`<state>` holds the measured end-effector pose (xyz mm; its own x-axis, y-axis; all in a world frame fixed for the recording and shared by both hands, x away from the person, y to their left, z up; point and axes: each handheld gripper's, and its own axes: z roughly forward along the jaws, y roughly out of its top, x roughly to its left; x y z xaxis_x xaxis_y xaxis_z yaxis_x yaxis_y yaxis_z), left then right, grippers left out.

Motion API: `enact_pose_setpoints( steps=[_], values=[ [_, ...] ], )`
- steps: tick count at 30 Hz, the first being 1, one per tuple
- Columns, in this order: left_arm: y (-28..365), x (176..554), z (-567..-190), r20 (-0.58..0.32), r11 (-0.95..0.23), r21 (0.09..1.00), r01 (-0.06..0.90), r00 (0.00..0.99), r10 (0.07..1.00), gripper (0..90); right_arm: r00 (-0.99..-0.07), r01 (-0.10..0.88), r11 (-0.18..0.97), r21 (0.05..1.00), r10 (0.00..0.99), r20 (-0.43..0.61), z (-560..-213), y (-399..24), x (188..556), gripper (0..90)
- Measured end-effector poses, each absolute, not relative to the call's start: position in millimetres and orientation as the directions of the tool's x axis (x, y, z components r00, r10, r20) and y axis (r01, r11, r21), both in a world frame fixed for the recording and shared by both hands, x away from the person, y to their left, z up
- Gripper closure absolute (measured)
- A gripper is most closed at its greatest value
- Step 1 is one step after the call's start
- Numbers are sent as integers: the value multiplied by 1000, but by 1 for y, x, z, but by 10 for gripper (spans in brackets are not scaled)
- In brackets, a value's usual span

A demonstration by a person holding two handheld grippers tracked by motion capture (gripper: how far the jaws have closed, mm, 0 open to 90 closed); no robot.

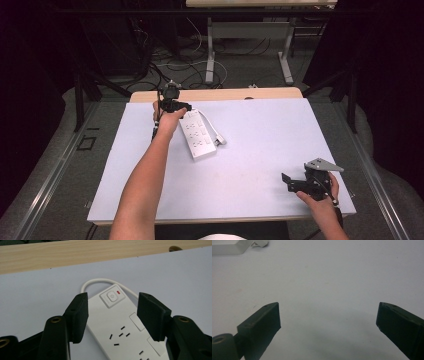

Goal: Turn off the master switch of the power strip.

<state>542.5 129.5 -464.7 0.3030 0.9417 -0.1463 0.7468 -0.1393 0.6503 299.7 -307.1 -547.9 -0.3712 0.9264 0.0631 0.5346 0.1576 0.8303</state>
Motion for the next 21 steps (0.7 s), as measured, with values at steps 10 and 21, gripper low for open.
enact_pose_setpoints(
  steps=[10, 21],
  values=[
    [133, 524, -454, -187, -155, 673, 724, 368, 911, 332, -369, 529, 161, 833, 928, 55, -548, -306, 300, 49],
    [134, 491, -442, -188, -188, 675, 714, 412, 891, 157, -375, 532, 159, 832, 925, 64, -547, -306, 299, 49]
  ],
)
